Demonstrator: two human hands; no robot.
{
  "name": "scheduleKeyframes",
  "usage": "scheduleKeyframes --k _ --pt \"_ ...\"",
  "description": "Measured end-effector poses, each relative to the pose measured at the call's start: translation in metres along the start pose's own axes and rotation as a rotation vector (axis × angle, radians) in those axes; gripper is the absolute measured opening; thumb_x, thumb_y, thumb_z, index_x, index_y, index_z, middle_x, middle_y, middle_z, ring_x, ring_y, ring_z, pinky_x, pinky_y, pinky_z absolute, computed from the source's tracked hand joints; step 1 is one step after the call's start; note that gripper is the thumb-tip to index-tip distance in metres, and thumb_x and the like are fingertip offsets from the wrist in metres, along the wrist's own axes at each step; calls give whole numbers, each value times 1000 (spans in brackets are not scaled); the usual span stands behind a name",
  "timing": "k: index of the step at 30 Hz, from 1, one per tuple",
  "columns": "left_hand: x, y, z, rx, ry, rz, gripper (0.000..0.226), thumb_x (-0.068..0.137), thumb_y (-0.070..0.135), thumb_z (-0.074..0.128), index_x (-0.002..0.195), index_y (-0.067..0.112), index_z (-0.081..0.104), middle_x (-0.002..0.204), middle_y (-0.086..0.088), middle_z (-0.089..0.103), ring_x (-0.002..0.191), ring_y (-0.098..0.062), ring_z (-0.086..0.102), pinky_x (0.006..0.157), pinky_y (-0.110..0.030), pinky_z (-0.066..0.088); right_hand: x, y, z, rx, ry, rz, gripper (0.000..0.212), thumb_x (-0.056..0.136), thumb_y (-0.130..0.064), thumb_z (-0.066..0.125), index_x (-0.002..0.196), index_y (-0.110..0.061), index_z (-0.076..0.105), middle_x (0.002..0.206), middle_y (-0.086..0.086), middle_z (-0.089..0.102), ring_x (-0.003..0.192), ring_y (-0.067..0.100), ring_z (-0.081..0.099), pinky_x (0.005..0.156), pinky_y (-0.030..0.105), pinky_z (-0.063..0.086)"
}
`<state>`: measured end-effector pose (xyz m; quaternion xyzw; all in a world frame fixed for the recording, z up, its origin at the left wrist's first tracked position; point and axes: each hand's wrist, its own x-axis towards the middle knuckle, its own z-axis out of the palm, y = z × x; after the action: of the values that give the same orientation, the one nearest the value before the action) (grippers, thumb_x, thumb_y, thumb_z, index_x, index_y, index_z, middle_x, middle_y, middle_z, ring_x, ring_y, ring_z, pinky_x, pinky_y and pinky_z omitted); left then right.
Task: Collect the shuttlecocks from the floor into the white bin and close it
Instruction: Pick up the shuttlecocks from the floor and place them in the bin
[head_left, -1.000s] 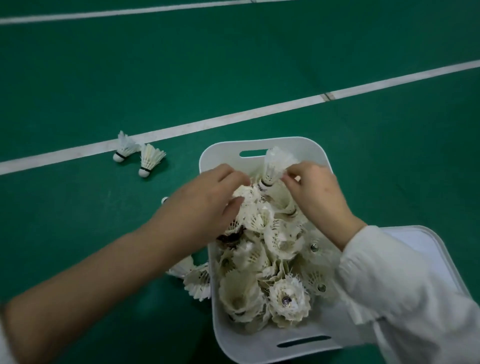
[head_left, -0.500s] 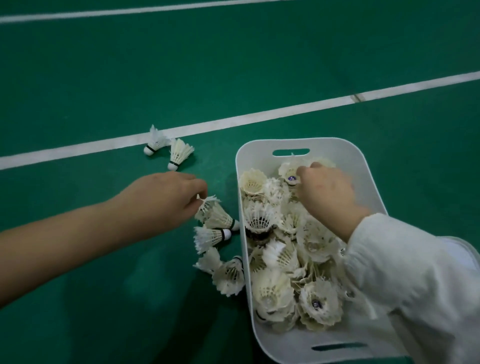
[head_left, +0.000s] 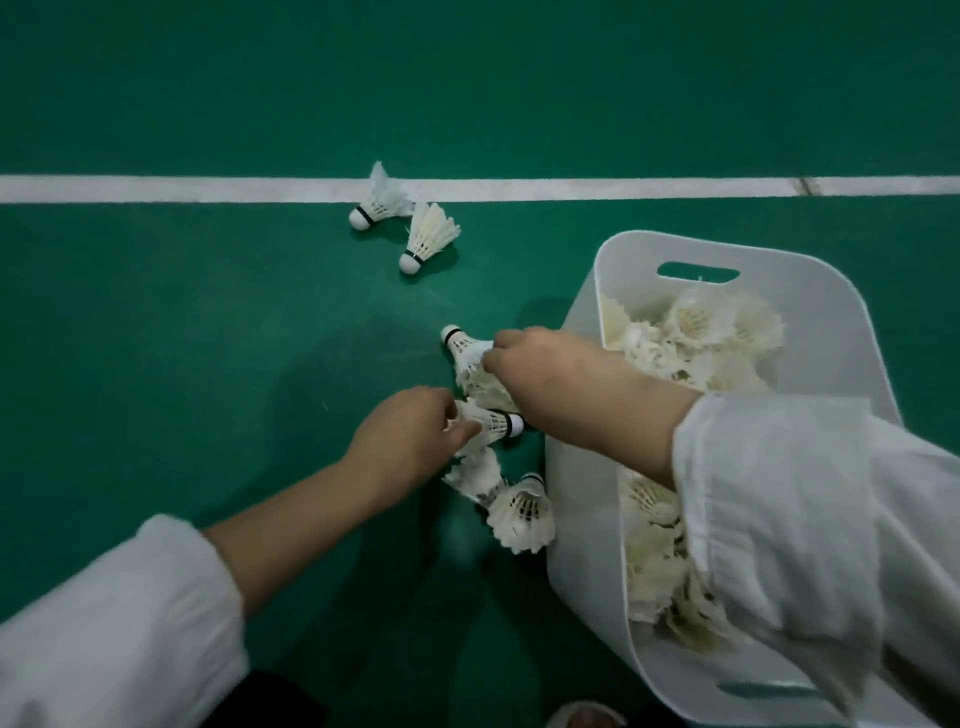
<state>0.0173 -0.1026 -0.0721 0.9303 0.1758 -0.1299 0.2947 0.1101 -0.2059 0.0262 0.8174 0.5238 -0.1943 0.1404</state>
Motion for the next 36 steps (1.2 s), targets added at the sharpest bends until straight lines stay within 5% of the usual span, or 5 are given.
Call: scheduleKeyframes --k 6,12,18,24,36 --pt "5 -10 24 -401 20 -86 21 86 28 61 84 8 68 74 -2 64 61 -11 56 51 -16 37 47 -8 32 31 -178 56 40 90 3 40 130 0 44 129 16 50 114 33 53 92 42 48" --pt "-15 -17 27 -546 82 -60 11 87 20 55 77 14 54 80 -3 63 72 -19 60 66 -28 43 56 -4 40 117 -285 125 34 88 0 47 122 0 50 125 20 55 113 32 56 91 38 46" --pt "-37 -48 0 -573 238 -24 11 90 22 53 98 21 45 76 3 63 66 -10 58 64 -24 42 49 -6 27 129 -14 108 9 87 -3 47 83 -10 50 89 12 54 84 29 56 65 29 38" --pt "-66 -57 -2 -445 288 -19 15 93 35 44 106 28 49 58 -1 55 51 -11 46 55 -33 39 33 -12 26 179 76 49 11 87 -8 50 94 -7 58 97 11 60 88 30 58 70 34 47" --pt "-79 -33 56 -803 -249 -193 10 86 30 60 95 33 62 69 3 71 53 -3 59 67 -21 45 7 -29 15 259 107 9 20 92 -23 46 103 -17 63 106 3 59 101 25 56 79 34 45"
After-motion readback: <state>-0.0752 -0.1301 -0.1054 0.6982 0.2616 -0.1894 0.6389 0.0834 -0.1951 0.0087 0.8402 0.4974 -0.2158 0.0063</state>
